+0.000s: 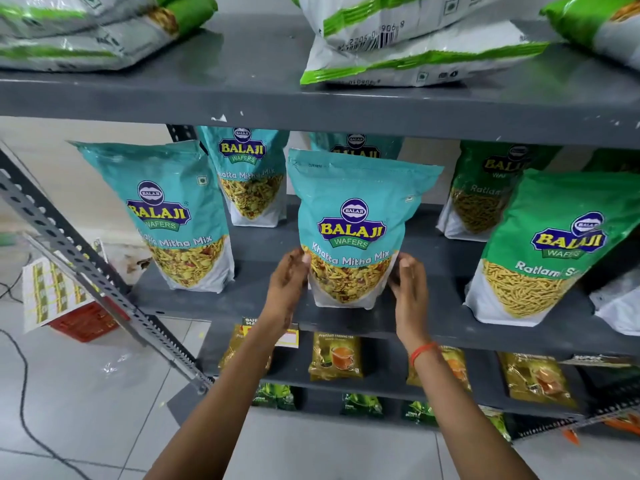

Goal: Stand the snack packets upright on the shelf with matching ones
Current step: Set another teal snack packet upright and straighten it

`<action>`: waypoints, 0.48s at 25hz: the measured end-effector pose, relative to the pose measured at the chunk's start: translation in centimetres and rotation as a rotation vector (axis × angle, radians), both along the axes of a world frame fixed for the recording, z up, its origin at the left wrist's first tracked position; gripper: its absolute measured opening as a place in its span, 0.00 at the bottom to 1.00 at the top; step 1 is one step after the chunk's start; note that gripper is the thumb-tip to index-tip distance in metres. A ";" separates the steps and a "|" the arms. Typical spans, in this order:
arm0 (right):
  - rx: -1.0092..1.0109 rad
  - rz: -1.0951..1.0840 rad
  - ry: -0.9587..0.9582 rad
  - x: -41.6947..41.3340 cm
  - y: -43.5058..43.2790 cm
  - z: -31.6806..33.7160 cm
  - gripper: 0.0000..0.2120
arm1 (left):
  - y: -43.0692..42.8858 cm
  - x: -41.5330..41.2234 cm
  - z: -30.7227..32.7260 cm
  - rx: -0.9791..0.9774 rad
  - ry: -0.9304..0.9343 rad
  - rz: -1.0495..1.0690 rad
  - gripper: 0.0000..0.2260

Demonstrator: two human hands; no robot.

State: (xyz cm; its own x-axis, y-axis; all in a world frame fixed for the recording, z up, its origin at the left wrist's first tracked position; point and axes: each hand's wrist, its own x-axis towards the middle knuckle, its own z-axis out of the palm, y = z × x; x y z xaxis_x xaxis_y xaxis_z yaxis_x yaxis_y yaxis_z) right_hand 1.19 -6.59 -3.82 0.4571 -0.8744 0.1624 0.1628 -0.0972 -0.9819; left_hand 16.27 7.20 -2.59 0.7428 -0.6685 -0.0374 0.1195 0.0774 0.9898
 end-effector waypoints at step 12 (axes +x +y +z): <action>0.129 0.038 -0.242 1.8 -1.9 5.4 0.05 | -1.7 0.1 8.1 -0.296 0.208 0.170 0.05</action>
State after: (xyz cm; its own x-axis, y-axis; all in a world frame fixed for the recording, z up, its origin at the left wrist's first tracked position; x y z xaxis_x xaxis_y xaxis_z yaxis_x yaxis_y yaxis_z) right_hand 3.00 -8.50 1.62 0.4512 -0.8780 0.1596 0.3951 0.0362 -0.9179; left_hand 16.34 5.46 5.48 0.8409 -0.5408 -0.0227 0.2755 0.3917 0.8779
